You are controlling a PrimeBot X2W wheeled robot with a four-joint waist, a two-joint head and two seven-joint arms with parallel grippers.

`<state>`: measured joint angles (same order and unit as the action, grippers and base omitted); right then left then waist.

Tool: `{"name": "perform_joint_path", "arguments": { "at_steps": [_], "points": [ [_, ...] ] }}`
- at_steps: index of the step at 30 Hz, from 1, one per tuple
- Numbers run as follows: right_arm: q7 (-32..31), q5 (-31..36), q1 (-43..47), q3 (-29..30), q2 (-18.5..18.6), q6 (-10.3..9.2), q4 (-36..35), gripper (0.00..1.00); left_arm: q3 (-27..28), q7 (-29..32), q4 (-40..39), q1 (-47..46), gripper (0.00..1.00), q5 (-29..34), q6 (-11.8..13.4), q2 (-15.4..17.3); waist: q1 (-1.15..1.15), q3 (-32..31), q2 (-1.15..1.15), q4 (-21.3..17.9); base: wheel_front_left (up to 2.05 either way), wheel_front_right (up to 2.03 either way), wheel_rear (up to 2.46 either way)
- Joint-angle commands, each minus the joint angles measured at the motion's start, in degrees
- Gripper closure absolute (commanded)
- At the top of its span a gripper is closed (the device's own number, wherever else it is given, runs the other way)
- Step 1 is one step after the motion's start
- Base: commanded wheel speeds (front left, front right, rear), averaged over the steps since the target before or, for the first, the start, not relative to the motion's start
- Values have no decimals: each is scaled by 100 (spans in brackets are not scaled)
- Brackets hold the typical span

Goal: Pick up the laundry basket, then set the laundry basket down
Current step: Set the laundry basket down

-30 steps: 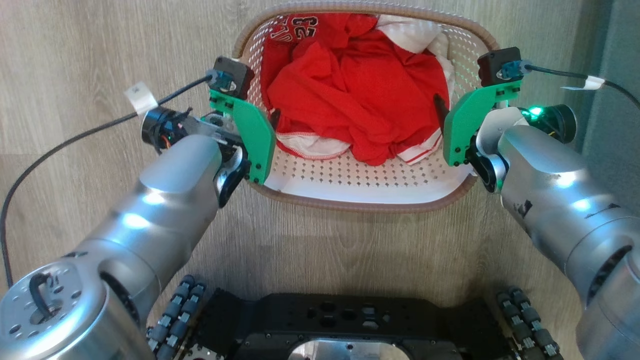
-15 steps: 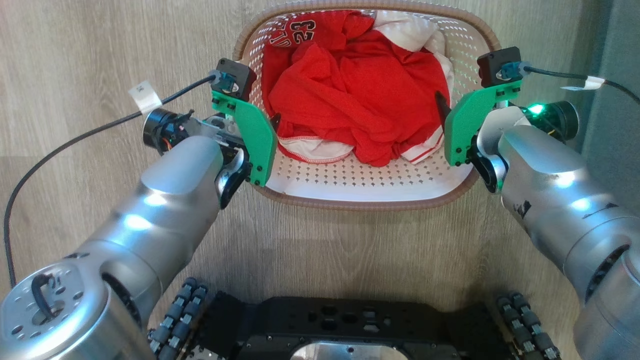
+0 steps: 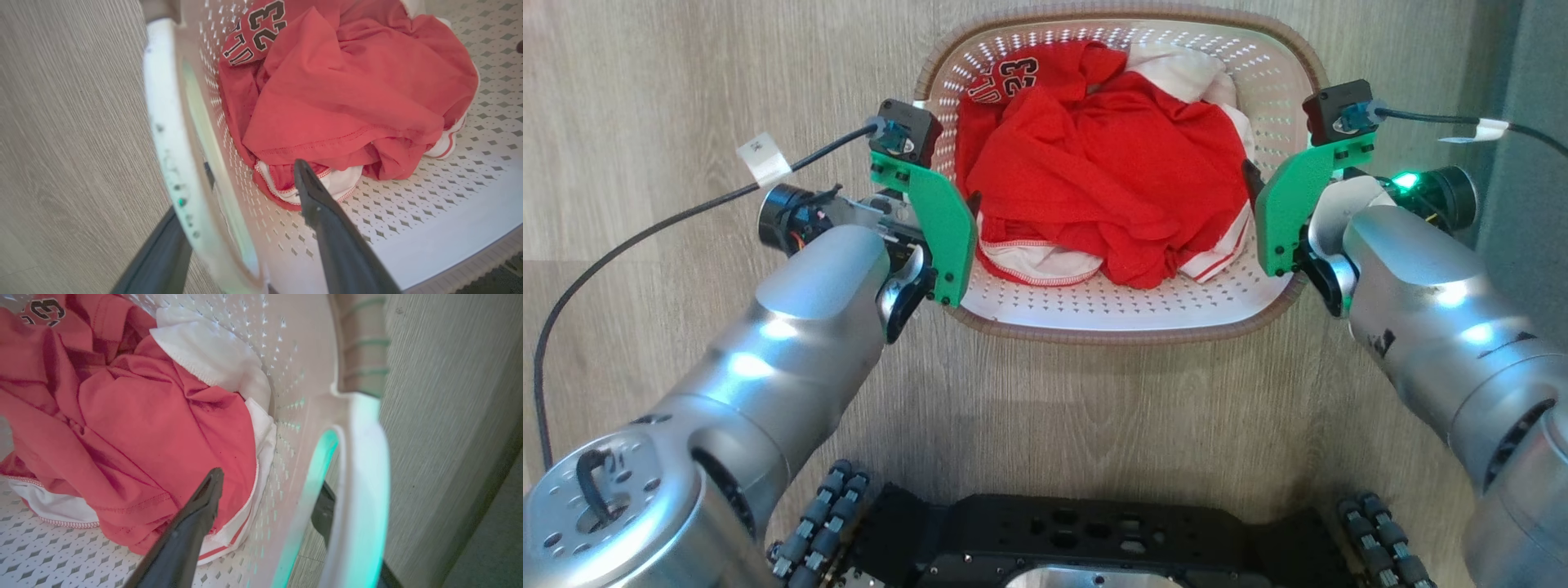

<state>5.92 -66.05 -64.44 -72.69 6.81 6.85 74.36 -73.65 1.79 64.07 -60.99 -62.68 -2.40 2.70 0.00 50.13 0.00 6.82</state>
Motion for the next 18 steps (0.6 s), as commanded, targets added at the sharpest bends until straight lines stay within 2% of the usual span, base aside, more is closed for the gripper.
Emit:
{"name": "perform_joint_path", "arguments": {
  "at_steps": [1,9,18],
  "points": [
    [-33,54,207,-8,-18,64,-44,0,30,-41,-82,76,0,8,32,18,0,-20,0,4,0,0,0],
    [-156,216,271,136,67,64,-42,0,30,-120,-18,83,0,48,186,18,0,-149,0,7,0,0,0],
    [-224,425,369,356,24,64,-41,0,30,82,122,160,0,105,351,18,0,-370,0,-51,0,0,0]
  ]
}}
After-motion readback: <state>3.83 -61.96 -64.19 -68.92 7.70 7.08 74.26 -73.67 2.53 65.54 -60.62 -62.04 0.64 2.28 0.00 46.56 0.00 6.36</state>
